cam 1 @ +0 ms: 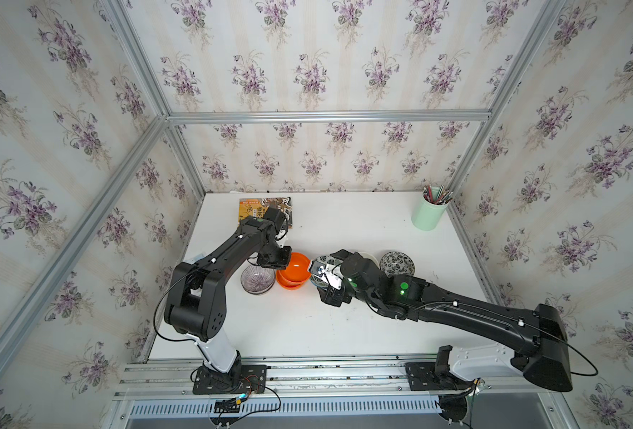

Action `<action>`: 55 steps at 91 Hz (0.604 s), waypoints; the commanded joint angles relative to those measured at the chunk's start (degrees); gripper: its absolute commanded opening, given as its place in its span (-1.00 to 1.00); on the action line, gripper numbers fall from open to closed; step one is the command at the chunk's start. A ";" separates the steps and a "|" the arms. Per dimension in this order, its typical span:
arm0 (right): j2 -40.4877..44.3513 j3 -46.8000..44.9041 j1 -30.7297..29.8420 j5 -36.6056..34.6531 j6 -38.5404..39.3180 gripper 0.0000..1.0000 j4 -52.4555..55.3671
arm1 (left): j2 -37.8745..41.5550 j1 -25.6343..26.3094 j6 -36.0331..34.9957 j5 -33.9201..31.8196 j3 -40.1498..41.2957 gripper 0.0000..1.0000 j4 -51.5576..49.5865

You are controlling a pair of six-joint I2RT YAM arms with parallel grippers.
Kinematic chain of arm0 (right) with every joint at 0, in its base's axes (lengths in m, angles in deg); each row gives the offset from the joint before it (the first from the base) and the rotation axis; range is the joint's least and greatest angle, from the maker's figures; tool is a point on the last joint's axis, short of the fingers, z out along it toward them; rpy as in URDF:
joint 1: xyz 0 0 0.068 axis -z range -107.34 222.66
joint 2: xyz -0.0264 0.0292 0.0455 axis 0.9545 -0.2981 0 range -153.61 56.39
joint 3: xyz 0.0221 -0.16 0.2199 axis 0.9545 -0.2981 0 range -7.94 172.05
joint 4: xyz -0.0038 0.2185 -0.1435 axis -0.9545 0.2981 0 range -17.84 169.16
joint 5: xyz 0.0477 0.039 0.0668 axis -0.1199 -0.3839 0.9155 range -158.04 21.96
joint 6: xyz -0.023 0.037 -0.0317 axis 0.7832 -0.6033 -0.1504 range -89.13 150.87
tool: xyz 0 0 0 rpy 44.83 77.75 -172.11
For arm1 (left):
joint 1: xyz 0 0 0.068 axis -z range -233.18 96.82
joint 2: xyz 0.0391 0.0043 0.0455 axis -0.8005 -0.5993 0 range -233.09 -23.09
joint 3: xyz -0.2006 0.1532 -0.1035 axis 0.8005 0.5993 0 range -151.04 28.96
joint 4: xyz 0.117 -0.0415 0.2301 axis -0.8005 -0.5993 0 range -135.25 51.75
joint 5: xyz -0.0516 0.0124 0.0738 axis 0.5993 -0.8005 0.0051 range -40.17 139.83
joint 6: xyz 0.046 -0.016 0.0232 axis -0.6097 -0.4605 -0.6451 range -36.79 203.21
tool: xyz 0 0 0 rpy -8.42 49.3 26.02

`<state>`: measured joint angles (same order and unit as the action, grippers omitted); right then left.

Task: Stack the bowls
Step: Place the bowl on the bowl.

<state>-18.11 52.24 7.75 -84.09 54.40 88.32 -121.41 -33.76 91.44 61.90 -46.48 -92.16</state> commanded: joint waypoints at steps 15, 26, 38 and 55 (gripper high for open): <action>0.51 -0.18 -0.03 -1.30 -2.34 0.99 -1.97 | -1.46 -0.57 1.05 1.32 0.73 -1.00 3.17; 0.41 0.02 -0.03 -2.13 -2.61 1.00 -2.36 | -2.11 -0.61 1.09 0.45 1.15 -1.00 3.24; 0.42 0.59 -0.03 -2.48 -2.52 1.00 -2.26 | -2.61 -0.62 1.09 0.15 1.40 -1.00 3.35; -0.17 1.22 0.01 -1.80 -2.50 0.99 -2.36 | -2.91 -0.61 1.00 -0.02 1.02 -1.00 2.67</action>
<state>-17.89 52.81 7.75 -85.56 52.28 87.23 -124.16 -34.40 92.31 61.97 -45.13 -89.43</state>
